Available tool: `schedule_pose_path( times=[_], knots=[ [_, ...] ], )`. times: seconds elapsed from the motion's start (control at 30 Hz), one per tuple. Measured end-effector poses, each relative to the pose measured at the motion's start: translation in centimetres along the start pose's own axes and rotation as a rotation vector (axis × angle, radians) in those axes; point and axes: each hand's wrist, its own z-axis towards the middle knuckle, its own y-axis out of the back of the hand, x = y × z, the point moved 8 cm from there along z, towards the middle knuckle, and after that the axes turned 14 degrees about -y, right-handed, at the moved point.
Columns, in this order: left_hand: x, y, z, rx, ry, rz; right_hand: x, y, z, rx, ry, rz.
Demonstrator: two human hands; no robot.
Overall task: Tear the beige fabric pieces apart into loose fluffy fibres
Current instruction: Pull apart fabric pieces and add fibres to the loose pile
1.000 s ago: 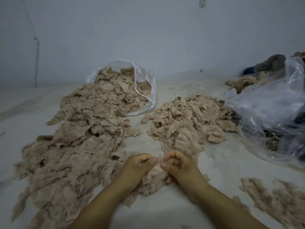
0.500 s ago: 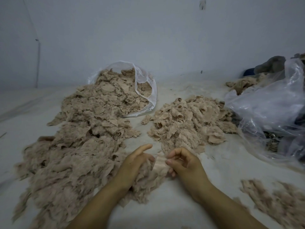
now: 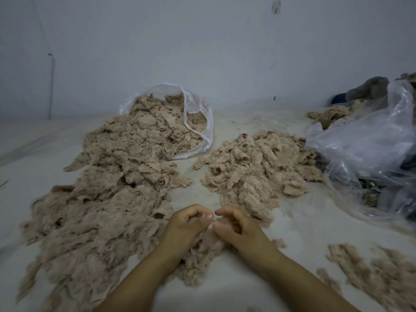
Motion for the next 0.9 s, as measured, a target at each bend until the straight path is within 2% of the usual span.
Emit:
schedule_pose_path(
  times=[0.07,0.17,0.23,0.33,0.4,0.53,0.63,0.73,0.83,0.9],
  knots=[
    [-0.1,-0.3,0.0,0.01,-0.015,0.013,0.2,0.1,0.0,-0.033,0.002,0.026],
    [0.5,1.8,0.2,-0.217,0.013,0.016,-0.1,1.9,0.3,-0.156,-0.017,0.215],
    [0.8,3.2,0.3,-0.282,0.034,0.023,-0.2,3.1,0.3,-0.203,-0.022,0.341],
    [1.3,1.1,-0.1,-0.06,0.099,0.001,-0.4,3.0,0.4,-0.154,-0.044,0.473],
    [1.0,-0.5,-0.3,0.068,0.077,0.102,-0.5,2.7,0.5,-0.13,-0.053,0.542],
    [0.3,-0.2,0.2,0.045,0.018,0.222,-0.7,3.0,0.5,-0.083,-0.068,0.682],
    [-0.1,-0.3,0.0,0.131,-0.004,0.233,-1.0,1.9,0.5,-0.019,-0.115,0.455],
    [-0.2,-1.0,-0.2,0.229,0.005,0.196,-0.9,2.5,0.5,-0.153,-0.095,0.353],
    [0.5,-0.3,-0.2,0.224,0.06,0.133,-1.3,4.8,0.4,-0.341,-0.077,0.481],
    [0.9,0.2,-0.2,0.183,0.099,0.058,-1.2,5.0,0.3,-0.338,-0.053,0.517]
  ],
)
